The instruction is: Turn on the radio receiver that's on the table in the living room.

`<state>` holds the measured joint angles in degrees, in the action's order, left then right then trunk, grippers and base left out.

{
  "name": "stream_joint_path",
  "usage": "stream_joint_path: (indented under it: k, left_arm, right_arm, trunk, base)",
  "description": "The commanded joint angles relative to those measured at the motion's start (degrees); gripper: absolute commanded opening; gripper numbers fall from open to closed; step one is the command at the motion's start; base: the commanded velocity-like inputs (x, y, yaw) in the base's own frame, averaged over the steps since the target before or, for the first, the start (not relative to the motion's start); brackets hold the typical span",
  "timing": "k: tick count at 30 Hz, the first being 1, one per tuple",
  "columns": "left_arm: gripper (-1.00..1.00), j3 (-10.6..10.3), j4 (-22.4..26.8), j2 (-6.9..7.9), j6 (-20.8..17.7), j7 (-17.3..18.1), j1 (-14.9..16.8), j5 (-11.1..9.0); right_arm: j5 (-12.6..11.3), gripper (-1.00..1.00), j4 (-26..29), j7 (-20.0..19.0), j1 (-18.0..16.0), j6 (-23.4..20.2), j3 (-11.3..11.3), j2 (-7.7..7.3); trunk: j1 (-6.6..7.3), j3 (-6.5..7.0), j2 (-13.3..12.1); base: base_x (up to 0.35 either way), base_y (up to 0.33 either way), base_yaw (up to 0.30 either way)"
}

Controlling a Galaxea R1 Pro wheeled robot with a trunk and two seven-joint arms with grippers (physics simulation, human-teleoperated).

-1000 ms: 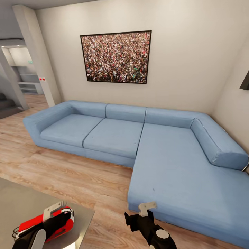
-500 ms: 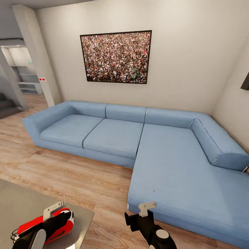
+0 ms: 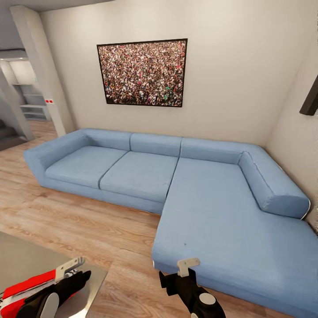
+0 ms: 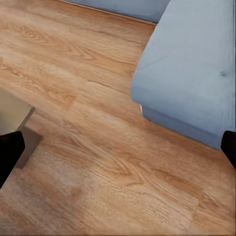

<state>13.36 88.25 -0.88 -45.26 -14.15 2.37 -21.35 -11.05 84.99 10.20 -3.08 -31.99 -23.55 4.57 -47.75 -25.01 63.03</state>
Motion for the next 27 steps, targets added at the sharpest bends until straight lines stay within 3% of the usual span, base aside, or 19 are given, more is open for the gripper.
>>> stream_joint_path:
  k: [1,12,27]
  left_arm:
    - [1.00,0.0,0.0,0.00,0.0,0.0,0.0,0.0]
    - [1.00,-0.1,-0.6,0.00,0.1,0.0,0.0,0.0]
    - [1.00,-0.1,-0.9,0.00,0.2,0.0,0.0,0.0]
  right_arm:
    - [0.0,1.00,0.0,0.0,0.0,0.0,0.0,0.00]
    - [0.1,1.00,0.0,0.1,0.0,0.0,0.0,0.00]
    - [0.0,1.00,-0.1,0.2,0.0,0.0,0.0,0.00]
  trunk:
    - [0.00,0.00,0.0]
    - [0.00,-0.02,0.0]
    - [0.00,-0.50,0.0]
  base:
    - [0.000,-0.190,0.000]
    - [0.000,-0.030,0.004]
    - [0.000,0.000,0.102]
